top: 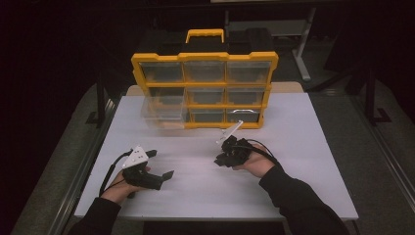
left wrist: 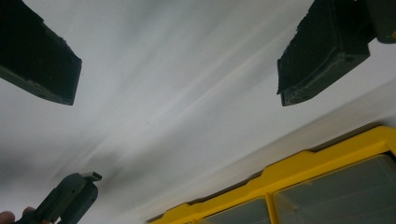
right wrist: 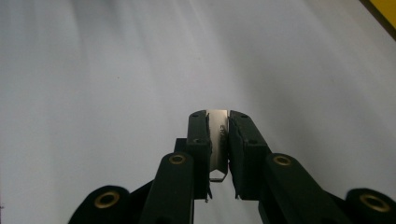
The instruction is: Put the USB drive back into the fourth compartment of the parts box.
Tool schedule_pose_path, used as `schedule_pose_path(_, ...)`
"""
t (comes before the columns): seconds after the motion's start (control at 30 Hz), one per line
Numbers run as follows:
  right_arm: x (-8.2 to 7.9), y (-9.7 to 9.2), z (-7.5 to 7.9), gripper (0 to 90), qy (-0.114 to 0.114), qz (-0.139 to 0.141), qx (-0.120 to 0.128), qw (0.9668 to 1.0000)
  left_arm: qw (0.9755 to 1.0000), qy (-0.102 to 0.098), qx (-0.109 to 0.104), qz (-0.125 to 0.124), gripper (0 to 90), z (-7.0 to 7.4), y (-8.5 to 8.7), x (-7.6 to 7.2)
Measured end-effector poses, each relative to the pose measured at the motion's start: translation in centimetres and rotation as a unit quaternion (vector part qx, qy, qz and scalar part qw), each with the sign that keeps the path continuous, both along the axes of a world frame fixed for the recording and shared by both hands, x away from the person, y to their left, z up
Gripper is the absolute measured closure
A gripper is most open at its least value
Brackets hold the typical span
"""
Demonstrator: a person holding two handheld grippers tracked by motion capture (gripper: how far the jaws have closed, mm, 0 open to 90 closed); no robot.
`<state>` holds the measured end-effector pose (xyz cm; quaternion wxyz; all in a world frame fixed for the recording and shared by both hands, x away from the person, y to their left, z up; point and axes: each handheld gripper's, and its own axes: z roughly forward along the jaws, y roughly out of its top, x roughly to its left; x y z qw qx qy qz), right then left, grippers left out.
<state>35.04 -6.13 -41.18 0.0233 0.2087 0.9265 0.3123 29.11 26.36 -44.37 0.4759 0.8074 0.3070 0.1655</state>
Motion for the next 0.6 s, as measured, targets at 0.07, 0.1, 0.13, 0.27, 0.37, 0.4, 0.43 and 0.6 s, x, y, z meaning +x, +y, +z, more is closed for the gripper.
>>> schedule_pose_path(0.07, 0.1, 0.0, 0.3, 78.2, -0.001, 0.003, 0.001, 1.0000, 1.0000, 0.000, 0.000, 0.000, 0.0, 0.0, 0.0, 0.0)
schedule_pose_path(0.1, 0.1, -0.1, 0.4, 78.2, 0.000, 0.002, 0.003, 1.0000, 1.0000, 0.000, -0.001, 0.000, 0.0, 0.0, 0.0, 0.0)
schedule_pose_path(0.13, 0.1, -0.1, 0.4, 78.2, 0.001, 0.003, 0.004, 1.0000, 1.0000, 0.001, -0.001, 0.000, 0.0, 0.0, 0.0, 0.0)
schedule_pose_path(0.27, 0.3, -0.2, 0.9, 78.2, 0.000, 0.007, 0.006, 1.0000, 1.0000, 0.001, -0.001, 0.000, 0.0, 0.0, 0.0, 0.0)
schedule_pose_path(0.37, 0.4, -0.2, 1.3, 78.2, 0.003, 0.008, 0.013, 0.9999, 1.0000, 0.002, -0.002, -0.001, 0.0, 0.0, 0.0, 0.0)
schedule_pose_path(0.4, 0.4, -0.2, 1.4, 78.2, 0.001, 0.010, 0.013, 0.9999, 1.0000, 0.002, -0.002, -0.001, 0.0, 0.0, 0.0, 0.0)
schedule_pose_path(0.43, 0.4, -0.1, 1.6, 78.2, 0.001, 0.011, 0.014, 0.9998, 1.0000, 0.001, -0.002, -0.001, 0.0, 0.0, 0.0, 0.0)
schedule_pose_path(0.6, 0.6, -0.2, 2.1, 78.2, 0.002, 0.009, 0.013, 0.9999, 1.0000, 0.001, -0.002, -0.002, 0.0, -0.1, -0.1, 0.0)
